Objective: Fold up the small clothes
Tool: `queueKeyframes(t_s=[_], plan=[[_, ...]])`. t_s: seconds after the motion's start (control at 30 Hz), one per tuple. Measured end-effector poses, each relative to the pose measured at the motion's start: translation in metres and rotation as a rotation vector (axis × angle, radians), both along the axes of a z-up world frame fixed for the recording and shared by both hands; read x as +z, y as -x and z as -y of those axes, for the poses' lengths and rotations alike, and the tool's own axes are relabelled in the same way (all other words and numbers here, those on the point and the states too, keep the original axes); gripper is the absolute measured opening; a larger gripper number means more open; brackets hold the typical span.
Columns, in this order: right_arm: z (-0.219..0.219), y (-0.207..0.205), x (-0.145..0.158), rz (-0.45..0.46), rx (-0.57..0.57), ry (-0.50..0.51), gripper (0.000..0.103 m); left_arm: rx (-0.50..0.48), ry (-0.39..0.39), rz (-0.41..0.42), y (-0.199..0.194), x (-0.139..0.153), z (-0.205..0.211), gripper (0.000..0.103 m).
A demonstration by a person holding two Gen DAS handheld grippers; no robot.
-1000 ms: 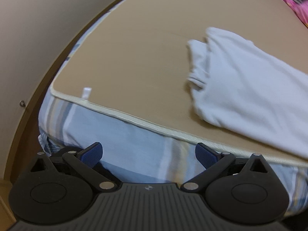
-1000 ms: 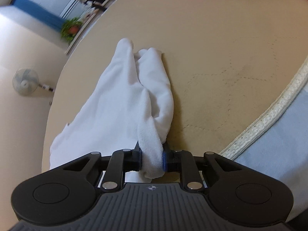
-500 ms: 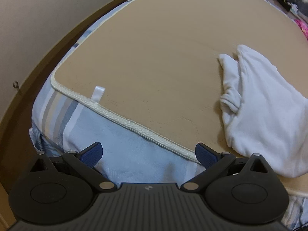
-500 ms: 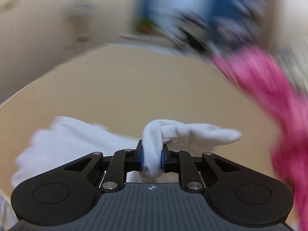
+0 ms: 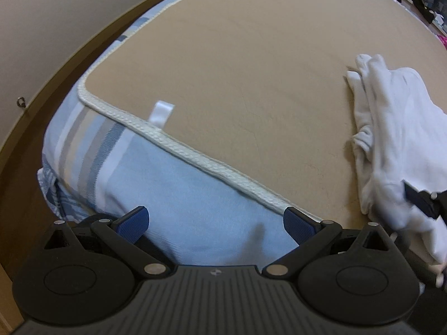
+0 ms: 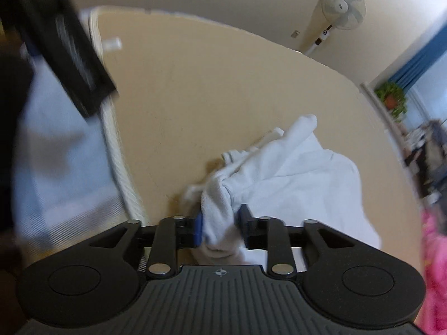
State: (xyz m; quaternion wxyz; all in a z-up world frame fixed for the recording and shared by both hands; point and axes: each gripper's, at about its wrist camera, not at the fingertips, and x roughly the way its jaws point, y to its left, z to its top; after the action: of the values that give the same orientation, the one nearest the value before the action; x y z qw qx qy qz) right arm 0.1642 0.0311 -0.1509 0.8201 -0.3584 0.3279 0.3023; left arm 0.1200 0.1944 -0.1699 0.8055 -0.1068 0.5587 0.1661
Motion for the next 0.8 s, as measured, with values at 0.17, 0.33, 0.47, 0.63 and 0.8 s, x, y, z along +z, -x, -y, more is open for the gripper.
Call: queueKeyframes(t_s=[0.17, 0.33, 0.47, 0.63, 0.8], plan=[[0.015, 0.03, 0.017, -0.165, 0.13, -0.17, 0.064, -0.034, 0.037, 0.044, -0.006, 0.008, 0.012, 0.102], [0.069, 0.031, 0.05, -0.147, -0.105, -0.411, 0.061, -0.16, 0.108, 0.104, -0.013, 0.018, 0.039, 0.102], [0.108, 0.04, 0.052, -0.121, -0.297, -0.421, 0.061, -0.322, 0.141, 0.112, -0.025, 0.015, 0.076, 0.102], [0.131, 0.045, 0.029, -0.161, -0.424, -0.404, 0.06, -0.37, 0.016, 0.093, -0.048, -0.003, 0.093, 0.069], [0.131, 0.053, 0.026, -0.159, -0.432, -0.423, 0.06, -0.165, 0.015, 0.049, -0.062, -0.03, 0.036, 0.058]])
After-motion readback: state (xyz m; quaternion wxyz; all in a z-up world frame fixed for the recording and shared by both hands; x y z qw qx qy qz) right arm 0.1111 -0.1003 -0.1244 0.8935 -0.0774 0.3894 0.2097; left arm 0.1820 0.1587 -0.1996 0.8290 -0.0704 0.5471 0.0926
